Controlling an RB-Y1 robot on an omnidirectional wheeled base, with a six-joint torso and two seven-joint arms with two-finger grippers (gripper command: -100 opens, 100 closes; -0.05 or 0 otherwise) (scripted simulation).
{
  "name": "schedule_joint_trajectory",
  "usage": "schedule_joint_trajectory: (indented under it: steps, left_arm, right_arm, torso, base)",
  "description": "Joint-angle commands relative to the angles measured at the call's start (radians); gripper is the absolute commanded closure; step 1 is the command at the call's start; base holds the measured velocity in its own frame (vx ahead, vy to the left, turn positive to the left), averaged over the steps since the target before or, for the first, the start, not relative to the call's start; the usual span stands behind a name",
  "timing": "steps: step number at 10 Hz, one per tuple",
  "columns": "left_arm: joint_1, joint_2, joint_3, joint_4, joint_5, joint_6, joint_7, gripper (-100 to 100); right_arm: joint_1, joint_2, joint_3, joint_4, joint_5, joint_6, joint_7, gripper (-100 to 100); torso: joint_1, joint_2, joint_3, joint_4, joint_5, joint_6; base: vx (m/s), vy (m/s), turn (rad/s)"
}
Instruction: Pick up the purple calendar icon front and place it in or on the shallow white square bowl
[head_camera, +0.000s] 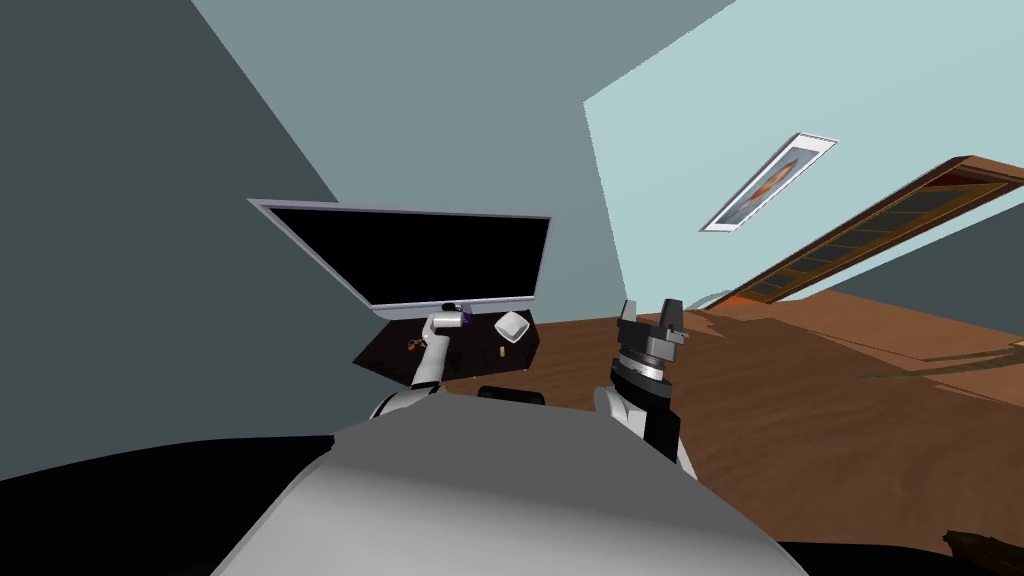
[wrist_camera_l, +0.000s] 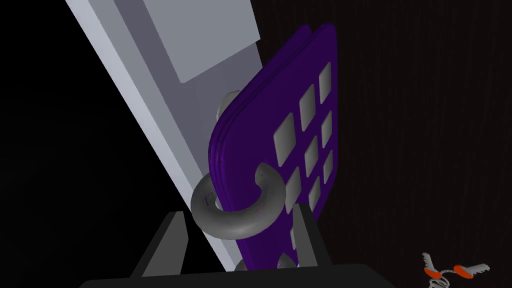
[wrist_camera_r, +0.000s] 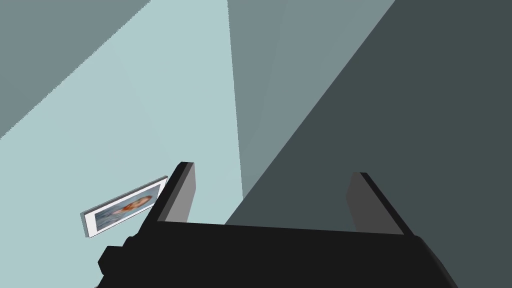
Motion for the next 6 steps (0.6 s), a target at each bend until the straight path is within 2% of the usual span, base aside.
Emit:
schedule_joint_trajectory:
  steps: [1, 3, 4, 6]
  left_arm:
    - [-0.029, 0.03, 0.022, -0.038, -0.023, 0.029, -0.03, 100]
    - [-0.051, 0.04, 0.039, -0.075, -0.046, 0.056, -0.053, 100]
    - [-0.072, 0.045, 0.055, -0.114, -0.069, 0.085, -0.074, 100]
    - [-0.082, 0.046, 0.063, -0.134, -0.081, 0.099, -0.084, 100]
  right_arm:
    - [0.0, 0.0, 0.0, 0.0, 0.0, 0.0, 0.0, 0]
    - [0.0, 0.0, 0.0, 0.0, 0.0, 0.0, 0.0, 0]
    - [0.0, 0.0, 0.0, 0.0, 0.0, 0.0, 0.0, 0]
    - [0.0, 0.0, 0.0, 0.0, 0.0, 0.0, 0.0, 0]
  torso:
    - [0.0, 0.0, 0.0, 0.0, 0.0, 0.0]
    - [-0.007, 0.001, 0.001, 0.001, -0.002, 0.001]
    - [-0.007, -0.001, 0.0, 0.001, -0.002, 0.002]
    - [-0.01, 0.0, 0.001, 0.002, -0.003, 0.002]
  base:
    - [-0.127, -0.134, -0.03]
    - [-0.077, -0.157, -0.017]
    - [-0.08, -0.211, -0.034]
    - [-0.063, -0.124, -0.015]
